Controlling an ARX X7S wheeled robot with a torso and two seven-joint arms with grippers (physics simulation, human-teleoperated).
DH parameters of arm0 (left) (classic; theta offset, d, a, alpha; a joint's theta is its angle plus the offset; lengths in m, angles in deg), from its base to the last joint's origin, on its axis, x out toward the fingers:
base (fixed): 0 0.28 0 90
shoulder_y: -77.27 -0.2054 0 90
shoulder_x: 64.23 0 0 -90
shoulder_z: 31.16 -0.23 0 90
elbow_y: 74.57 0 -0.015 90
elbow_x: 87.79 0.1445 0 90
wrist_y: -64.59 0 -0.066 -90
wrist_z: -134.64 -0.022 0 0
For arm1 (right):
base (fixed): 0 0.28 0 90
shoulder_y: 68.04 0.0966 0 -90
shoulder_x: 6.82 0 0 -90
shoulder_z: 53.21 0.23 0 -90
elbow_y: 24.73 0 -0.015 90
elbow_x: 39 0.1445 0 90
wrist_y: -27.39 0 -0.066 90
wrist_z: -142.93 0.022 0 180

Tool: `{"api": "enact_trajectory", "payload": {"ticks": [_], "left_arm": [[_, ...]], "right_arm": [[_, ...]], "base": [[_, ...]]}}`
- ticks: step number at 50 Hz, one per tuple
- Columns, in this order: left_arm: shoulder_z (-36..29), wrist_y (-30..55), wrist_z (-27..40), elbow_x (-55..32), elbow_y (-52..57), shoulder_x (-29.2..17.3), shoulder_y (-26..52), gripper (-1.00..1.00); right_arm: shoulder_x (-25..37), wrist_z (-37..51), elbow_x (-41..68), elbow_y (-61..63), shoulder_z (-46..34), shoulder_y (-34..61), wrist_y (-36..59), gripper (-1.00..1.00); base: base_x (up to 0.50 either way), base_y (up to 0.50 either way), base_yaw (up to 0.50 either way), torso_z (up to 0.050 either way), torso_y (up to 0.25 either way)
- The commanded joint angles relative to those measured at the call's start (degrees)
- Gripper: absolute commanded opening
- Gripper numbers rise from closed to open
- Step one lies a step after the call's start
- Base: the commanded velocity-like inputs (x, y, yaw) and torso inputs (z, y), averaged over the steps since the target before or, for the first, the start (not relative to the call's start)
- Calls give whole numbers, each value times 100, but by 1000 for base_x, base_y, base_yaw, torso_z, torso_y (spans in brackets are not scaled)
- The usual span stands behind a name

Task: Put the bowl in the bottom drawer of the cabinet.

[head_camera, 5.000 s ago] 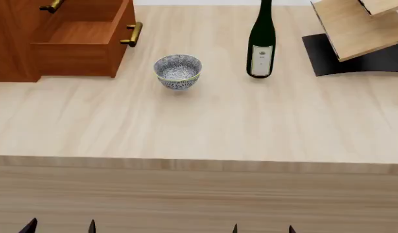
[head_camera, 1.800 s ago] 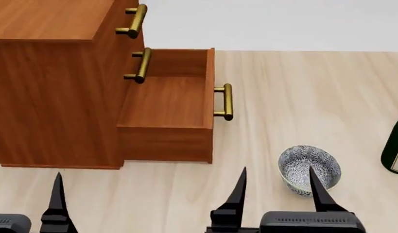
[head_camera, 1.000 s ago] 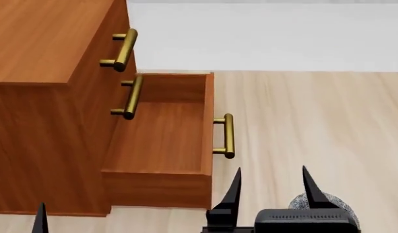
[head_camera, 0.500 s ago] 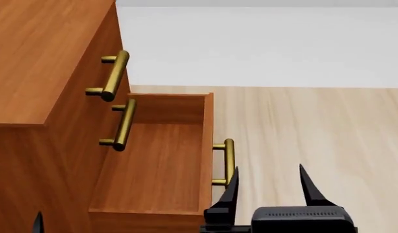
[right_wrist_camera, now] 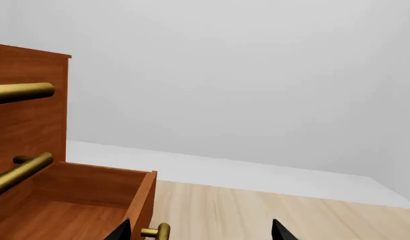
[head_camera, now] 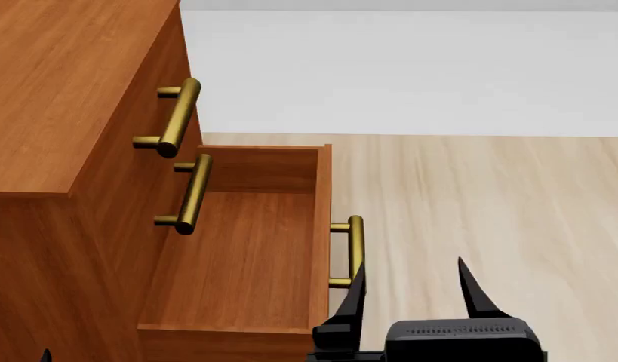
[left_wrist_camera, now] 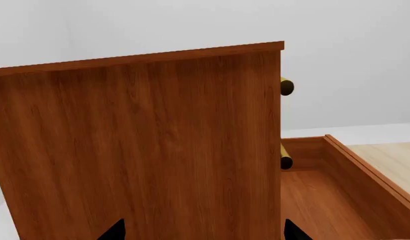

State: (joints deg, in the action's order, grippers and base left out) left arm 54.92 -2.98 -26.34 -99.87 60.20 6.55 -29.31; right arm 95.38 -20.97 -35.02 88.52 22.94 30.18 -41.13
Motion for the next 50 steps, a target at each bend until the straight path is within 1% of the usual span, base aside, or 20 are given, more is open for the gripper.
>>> {"api": "enact_trajectory", "payload": {"ticks": [1,3,31,32,33,36,38,50], "left_arm": [[5,-40,26,-22,-19,-22,-51,100],[-10,23,96,58,-32,-23,-24,100],[-20,5,94,60,-18,-31,-35,100],[782,251,-1645,1228,61,1440,-28,100],[781,246,-1636,1218,62,1431,-36,100],[770,255,-1587,1192,17,1431,-20,100],[712,239,-1558,1245,-16,1398,-22,100],[629,168,-1432,1198,-69,1328,-40,100]], "right_arm": [[-8,67,36,-18,-13,12,99,100],[-16,94,61,5,13,13,162,100],[-2,105,55,47,5,-4,169,100],[-453,-440,-453,-90,368,-94,56,100],[-446,-436,-446,66,367,-103,206,100],[-411,-366,-600,-234,239,-52,-59,100],[-456,-455,-351,-400,342,-33,-60,100],[-398,-340,-323,-402,353,-77,54,100]], "base": [[500,0,0,0,0],[451,0,0,0,0],[0,0,0,0,0],[0,0,0,0,0],[0,0,0,0,0],[0,0,0,0,0],[0,0,0,0,0],[0,0,0,0,0]]}}
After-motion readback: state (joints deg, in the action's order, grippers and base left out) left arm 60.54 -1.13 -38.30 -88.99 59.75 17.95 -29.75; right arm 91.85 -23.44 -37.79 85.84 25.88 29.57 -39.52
